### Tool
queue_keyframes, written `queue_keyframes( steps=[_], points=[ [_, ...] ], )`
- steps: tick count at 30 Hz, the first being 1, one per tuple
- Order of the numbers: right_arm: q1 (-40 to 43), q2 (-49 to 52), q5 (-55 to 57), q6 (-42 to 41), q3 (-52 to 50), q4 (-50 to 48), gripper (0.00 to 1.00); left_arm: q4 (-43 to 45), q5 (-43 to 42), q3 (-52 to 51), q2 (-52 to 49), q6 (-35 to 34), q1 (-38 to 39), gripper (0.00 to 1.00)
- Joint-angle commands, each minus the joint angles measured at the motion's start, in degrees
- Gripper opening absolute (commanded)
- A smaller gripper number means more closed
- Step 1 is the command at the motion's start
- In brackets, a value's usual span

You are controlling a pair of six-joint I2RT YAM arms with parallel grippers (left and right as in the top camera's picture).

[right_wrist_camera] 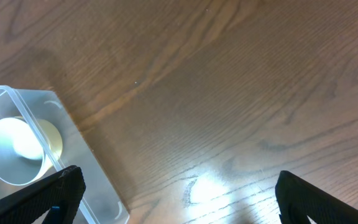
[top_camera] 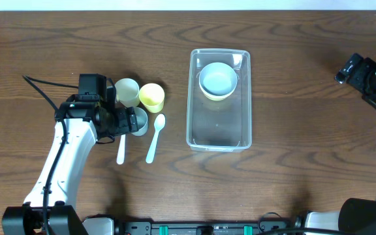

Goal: Pack container
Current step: 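Reach the left gripper to the grey-blue cup and grasp it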

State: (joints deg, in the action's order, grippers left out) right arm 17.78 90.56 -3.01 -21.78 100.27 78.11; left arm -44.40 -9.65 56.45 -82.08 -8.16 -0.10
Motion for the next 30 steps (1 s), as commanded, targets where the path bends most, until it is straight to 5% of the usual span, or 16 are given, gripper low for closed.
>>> queue_keyframes(
  steps=[1,13,16,21,30],
  points=[
    [0.2,0.2,0.2,0.2,0.0,-0.1,0.99,0.6,5.4,0.3,-0.1,-0.3,0.1,0.85],
    [0.2,0.2,0.2,0.2,0.0,-0.1,0.99,3.6,4.4,0.1,-5.7,-0.3,0.1,0.7],
    [0.2,0.2,0.2,0.2,0.0,-0.1,0.99,4.6,4.3,0.1,-6.5,-0.3,0.1,0.52],
    [0.2,0.2,0.2,0.2,0.0,-0.1,0.99,6.3,4.3,0.1,-6.5,-0.3,0.1,0.06],
    [0.2,0.2,0.2,0.2,0.0,-0.1,0.99,3.8,0.0,1.7,-4.5,-0.3,0.2,0.06]
  ],
)
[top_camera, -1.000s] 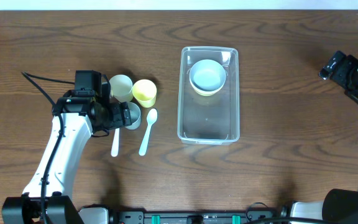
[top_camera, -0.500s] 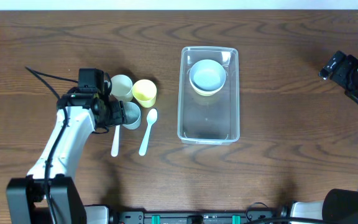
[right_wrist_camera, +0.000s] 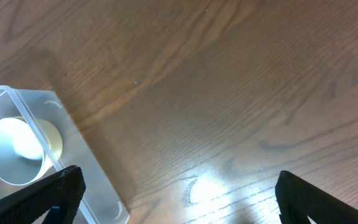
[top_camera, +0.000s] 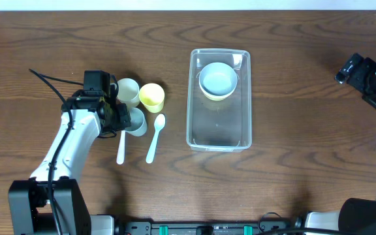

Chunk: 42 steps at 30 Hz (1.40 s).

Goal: Pack container
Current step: 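Reach the left gripper to the grey-blue cup and grasp it, then place the grey-blue cup in the container beside the bowls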

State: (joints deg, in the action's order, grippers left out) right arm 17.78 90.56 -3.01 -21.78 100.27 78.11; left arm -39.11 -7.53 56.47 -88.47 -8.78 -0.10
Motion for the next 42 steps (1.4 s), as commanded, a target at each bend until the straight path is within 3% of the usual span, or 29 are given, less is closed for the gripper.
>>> queue_keyframes(
  steps=[1,8,12,18,21,31,42],
  points=[
    [0.2,0.2,0.2,0.2,0.0,-0.1,0.99,-3.0,-2.1,2.7,2.6,0.3,0.3,0.06],
    [0.2,0.2,0.2,0.2,0.0,-0.1,0.99,-19.6,-2.1,17.5,8.0,0.3,3.3,0.06],
    [0.2,0.2,0.2,0.2,0.0,-0.1,0.99,-22.7,-2.1,24.9,9.5,2.5,10.5,0.06],
    [0.2,0.2,0.2,0.2,0.0,-0.1,0.99,-15.8,-1.6,26.6,7.5,6.6,24.7,0.06],
    [0.2,0.2,0.2,0.2,0.0,-0.1,0.99,-12.1,2.5,26.6,2.4,7.5,29.3,0.06],
    [0.2,0.2,0.2,0.2,0.0,-0.1,0.99,-4.4,4.1,26.6,-14.4,9.0,30.3,0.06],
    [0.2,0.2,0.2,0.2,0.0,-0.1,0.99,-1.0,3.7,27.0,-16.9,9.0,30.4,0.06]
  ],
)
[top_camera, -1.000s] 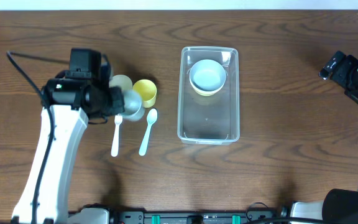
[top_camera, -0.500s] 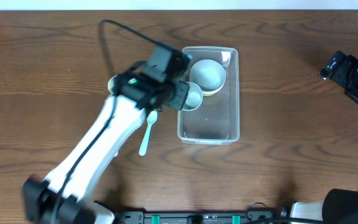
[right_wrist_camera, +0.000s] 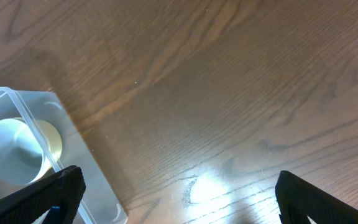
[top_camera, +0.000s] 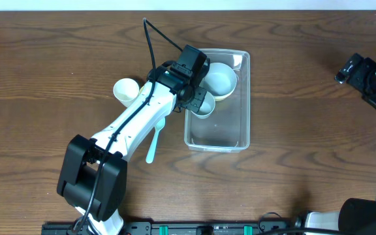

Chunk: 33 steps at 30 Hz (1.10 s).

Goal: Pack container
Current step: 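Place the grey-blue cup in the container beside the bowls, then move the left gripper to the white cup and grasp it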

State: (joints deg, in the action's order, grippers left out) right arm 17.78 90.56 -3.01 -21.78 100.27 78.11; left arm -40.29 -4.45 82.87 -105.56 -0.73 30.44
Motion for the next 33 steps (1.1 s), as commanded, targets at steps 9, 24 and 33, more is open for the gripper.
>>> queue_keyframes(
  steps=[9,24,33],
  points=[
    [0.2,0.2,0.2,0.2,0.0,-0.1,0.99,-6.8,0.8,9.0,3.3,1.0,-0.2,0.56],
    [0.2,0.2,0.2,0.2,0.0,-0.1,0.99,-25.2,3.7,12.9,8.4,-3.6,-15.7,0.62],
    [0.2,0.2,0.2,0.2,0.0,-0.1,0.99,-22.9,1.7,10.7,1.3,-3.8,-25.3,0.6]
  ],
)
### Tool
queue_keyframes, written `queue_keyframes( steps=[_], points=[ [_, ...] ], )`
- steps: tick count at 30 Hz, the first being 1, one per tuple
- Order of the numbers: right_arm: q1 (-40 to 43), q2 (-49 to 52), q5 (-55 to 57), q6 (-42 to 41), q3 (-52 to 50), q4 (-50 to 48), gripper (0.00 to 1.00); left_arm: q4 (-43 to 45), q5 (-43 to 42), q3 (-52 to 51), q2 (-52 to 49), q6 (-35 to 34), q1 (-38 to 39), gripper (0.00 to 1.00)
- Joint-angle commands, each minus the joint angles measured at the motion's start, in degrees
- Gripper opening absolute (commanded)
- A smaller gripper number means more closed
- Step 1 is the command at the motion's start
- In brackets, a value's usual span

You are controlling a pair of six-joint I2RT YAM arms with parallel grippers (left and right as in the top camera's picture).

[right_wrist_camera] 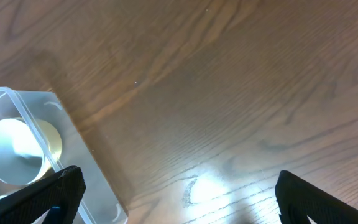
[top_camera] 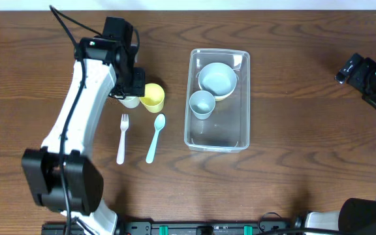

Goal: Pack container
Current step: 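Move the left gripper to the white cup and grasp it, then drop the white cup into the grey-blue cup in the container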

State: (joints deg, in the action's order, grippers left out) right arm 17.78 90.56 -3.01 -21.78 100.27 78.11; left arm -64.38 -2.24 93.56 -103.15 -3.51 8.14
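Observation:
A clear plastic container (top_camera: 243, 98) holds a white bowl (top_camera: 218, 79) at its far end and a grey-blue cup (top_camera: 202, 104) upright beside it. Left of it stand a yellow cup (top_camera: 153, 96) and a pale cup (top_camera: 128, 101). My left gripper (top_camera: 133, 85) hangs over the pale cup's far rim, open as far as the overhead view shows. A white fork (top_camera: 121, 138) and a light blue spoon (top_camera: 155, 137) lie nearer the front. My right gripper (right_wrist_camera: 185, 194) is open over bare table, the container (right_wrist_camera: 73, 143) and bowl (right_wrist_camera: 16, 151) at its left.
The right arm (top_camera: 369, 77) stays near the table's right edge. Brown wooden table (top_camera: 305, 143) lies between it and the container. The left arm (top_camera: 83, 111) stretches from the front left up to the cups.
My left gripper was over the container's left side with the grey-blue cup. That cup now stands in the container, let go, and the gripper is back at the pale cup. The right arm is unmoved.
My left gripper was at the grey-blue cup beside the fork, and still there a second later. Then it held that cup over the container next to the bowl. Now the cup rests inside and the gripper is over the pale cup.

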Motion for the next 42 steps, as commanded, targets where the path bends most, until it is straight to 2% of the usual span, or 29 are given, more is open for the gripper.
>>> queue_keyframes(
  steps=[1,6,10,15,22,25,31,37,42],
  points=[
    [0.2,0.2,0.2,0.2,0.0,-0.1,0.99,2.2,-0.5,0.0,-1.5,-1.1,-4.1,0.6],
    [0.2,0.2,0.2,0.2,0.0,-0.1,0.99,6.4,-0.6,0.0,-4.6,-1.0,-8.5,0.57],
    [0.2,0.2,0.2,0.2,0.0,-0.1,0.99,6.8,-5.6,0.0,-9.4,0.5,-9.0,0.55],
    [0.2,0.2,0.2,0.2,0.0,-0.1,0.99,7.0,-5.7,0.0,-14.5,0.5,-9.1,0.54],
    [0.2,0.2,0.2,0.2,0.0,-0.1,0.99,8.8,-5.7,0.1,-15.8,0.2,-9.1,0.26],
    [0.2,0.2,0.2,0.2,0.0,-0.1,0.99,8.8,-5.6,0.1,-15.2,0.3,-9.1,0.06],
    [0.2,0.2,0.2,0.2,0.0,-0.1,0.99,8.2,-0.9,0.2,-9.3,0.4,-9.1,0.06],
    [0.2,0.2,0.2,0.2,0.0,-0.1,0.99,7.5,-2.0,0.2,3.5,0.7,-7.8,0.06],
    [0.2,0.2,0.2,0.2,0.0,-0.1,0.99,5.7,-3.8,0.2,11.7,0.7,-0.1,0.06]
  ],
)
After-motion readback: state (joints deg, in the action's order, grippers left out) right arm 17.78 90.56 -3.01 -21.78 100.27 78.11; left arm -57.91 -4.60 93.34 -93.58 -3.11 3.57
